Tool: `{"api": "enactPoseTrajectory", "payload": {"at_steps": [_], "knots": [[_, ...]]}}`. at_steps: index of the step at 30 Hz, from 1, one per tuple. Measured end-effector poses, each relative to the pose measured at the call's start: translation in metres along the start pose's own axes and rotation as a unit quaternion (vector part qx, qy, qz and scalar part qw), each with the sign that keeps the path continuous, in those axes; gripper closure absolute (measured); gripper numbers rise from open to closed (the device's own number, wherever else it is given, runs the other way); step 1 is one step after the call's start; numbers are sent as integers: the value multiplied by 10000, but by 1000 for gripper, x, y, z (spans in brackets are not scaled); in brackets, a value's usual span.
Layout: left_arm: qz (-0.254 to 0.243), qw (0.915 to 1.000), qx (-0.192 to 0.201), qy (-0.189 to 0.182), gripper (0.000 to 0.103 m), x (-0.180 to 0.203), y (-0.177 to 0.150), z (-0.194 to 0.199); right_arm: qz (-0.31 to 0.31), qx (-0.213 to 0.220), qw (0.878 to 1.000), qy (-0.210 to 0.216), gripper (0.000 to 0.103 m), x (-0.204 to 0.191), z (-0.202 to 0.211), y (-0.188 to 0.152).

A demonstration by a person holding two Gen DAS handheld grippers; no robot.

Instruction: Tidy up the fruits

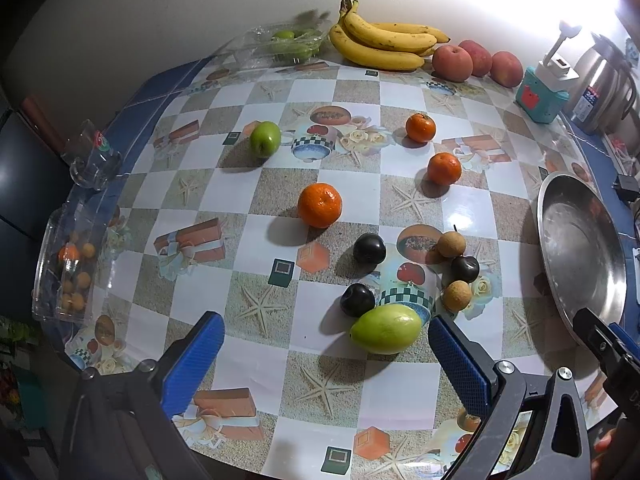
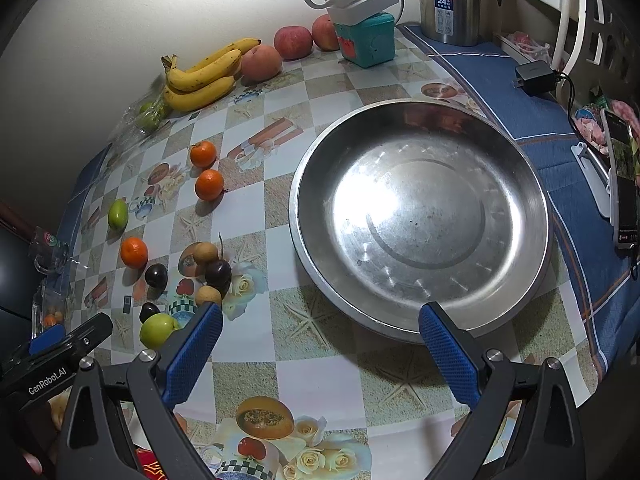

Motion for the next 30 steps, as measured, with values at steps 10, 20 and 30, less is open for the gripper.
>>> {"api": "enactPoseTrajectory", "payload": {"at_steps": [10,20,30], "knots": [[44,10000,-17,-23,0,-2,0,-1,-34,-33,10000,11,4,1,-1,0],[101,9999,-43,-39,0,-3,-1,-3,-71,-67,9999,26,4,2,-2,-1],[98,9999,-42,-42,0,-3,-1,-3,-114,-96,9999,50,4,2,-3,-1]]}}
Point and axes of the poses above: each gripper's, at about its wrist camera, not at the fingertips, and z roughly against the way its jaws point, x to its right, y to its top, the point moved 5 cm from there along -z, roughly the way its jaws point, and after that the axes turned 1 degree about -z, right-handed, at the moved point
